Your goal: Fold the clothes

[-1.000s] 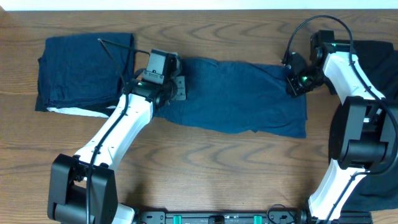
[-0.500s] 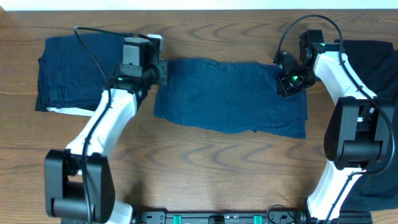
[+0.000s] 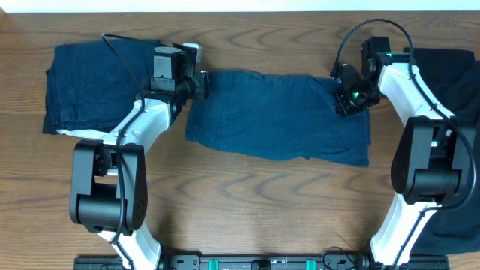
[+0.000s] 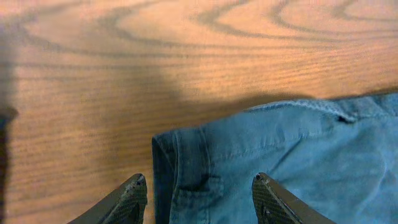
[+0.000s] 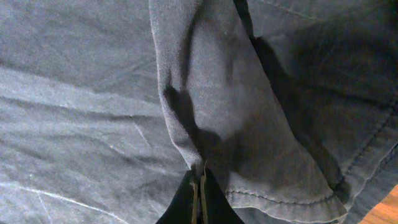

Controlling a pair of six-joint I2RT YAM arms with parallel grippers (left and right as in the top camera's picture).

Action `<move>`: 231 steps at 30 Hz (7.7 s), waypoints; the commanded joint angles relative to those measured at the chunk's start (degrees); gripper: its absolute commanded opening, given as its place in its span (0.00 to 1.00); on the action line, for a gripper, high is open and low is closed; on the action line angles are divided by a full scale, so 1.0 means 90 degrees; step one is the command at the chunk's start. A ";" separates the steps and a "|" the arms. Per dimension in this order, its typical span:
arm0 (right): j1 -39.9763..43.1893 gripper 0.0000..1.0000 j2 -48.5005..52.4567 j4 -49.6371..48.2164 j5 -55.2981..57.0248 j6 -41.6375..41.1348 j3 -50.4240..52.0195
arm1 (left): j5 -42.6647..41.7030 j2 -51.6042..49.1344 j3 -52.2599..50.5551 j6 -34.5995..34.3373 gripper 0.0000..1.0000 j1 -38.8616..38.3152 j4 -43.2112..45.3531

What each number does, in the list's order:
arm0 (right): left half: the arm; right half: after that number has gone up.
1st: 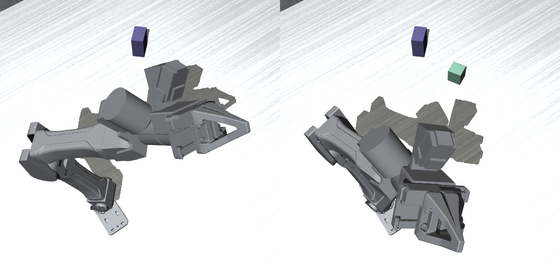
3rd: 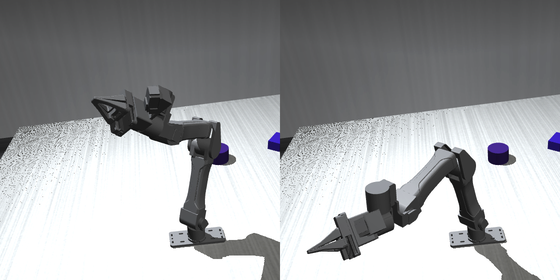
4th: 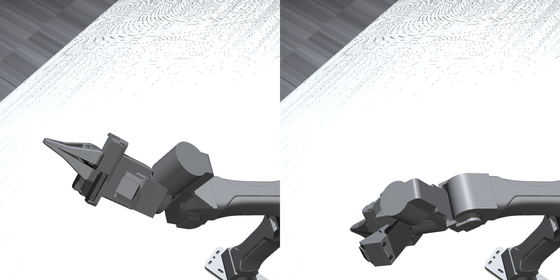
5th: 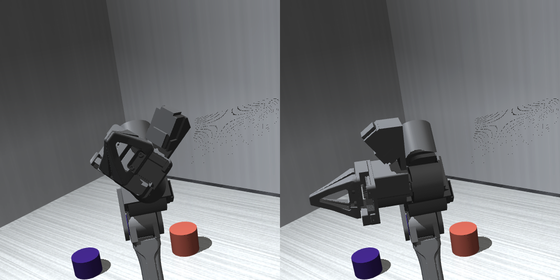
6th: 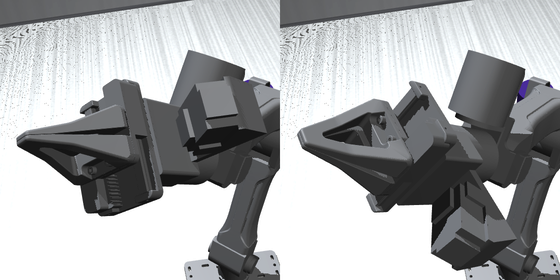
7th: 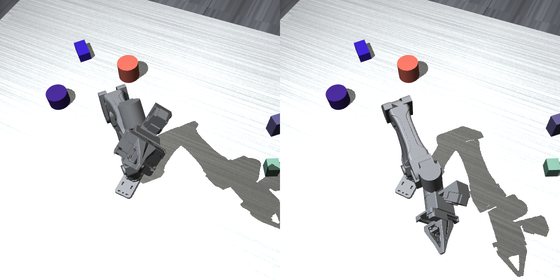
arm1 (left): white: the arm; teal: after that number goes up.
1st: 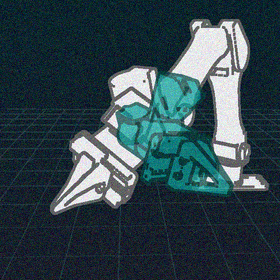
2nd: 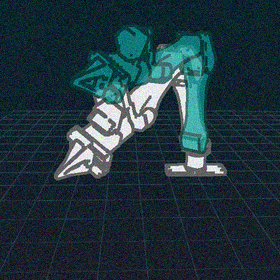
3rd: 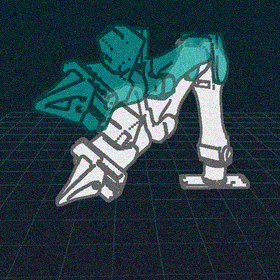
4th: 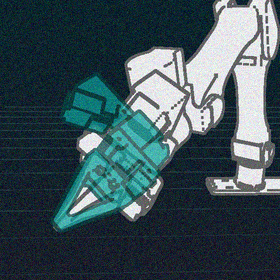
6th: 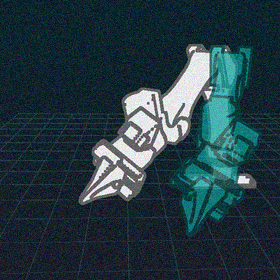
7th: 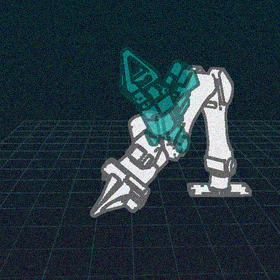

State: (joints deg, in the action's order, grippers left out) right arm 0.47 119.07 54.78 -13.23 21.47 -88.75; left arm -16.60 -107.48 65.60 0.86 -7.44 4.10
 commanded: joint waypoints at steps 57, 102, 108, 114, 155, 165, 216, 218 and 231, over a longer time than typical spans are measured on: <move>-0.0058 0.01 -0.0194 -0.0138 0.0114 -0.0073 0.0056 | -0.1056 -0.0566 0.0036 0.0498 0.40 0.0061 0.0355; -0.0061 0.01 -0.0194 -0.0189 0.0109 -0.0073 0.0056 | -0.0432 -0.1132 0.0029 0.0498 0.56 0.0002 0.1180; -0.0061 0.01 -0.0194 -0.0197 0.0112 -0.0073 0.0056 | -0.0437 -0.1003 0.0032 0.0495 0.38 0.0002 0.1268; -0.0058 0.01 -0.0194 -0.0182 0.0112 -0.0073 0.0056 | -0.0724 -0.0568 0.0029 0.0495 0.14 0.0002 0.1049; 0.0083 0.01 -0.0206 0.0131 0.0112 -0.0100 0.0039 | -0.0641 0.1103 0.0029 0.0296 0.06 -0.0709 -0.3798; 0.0083 0.01 -0.0206 0.0121 0.0112 -0.0100 0.0039 | 0.0646 0.1071 -0.0362 0.0032 0.06 -0.1484 -0.4199; 0.0083 0.01 -0.0206 0.0027 0.0112 -0.0100 0.0041 | 0.0639 0.1047 -0.0629 -0.2210 0.46 -0.0959 -0.2538; 0.0083 0.01 -0.0206 0.0029 0.0112 -0.0100 0.0041 | 0.0639 0.1047 -0.0629 -0.2234 0.30 -0.0959 -0.2533; 0.0168 0.01 -0.0471 0.0248 -0.0420 -0.0372 -0.0386 | 0.0639 0.1889 -0.0401 -0.2227 0.06 -0.0835 -0.2535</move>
State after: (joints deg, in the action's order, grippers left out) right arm 0.95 118.83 55.92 -14.94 20.91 -89.06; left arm -11.57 -96.14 60.10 -19.11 -15.92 -18.81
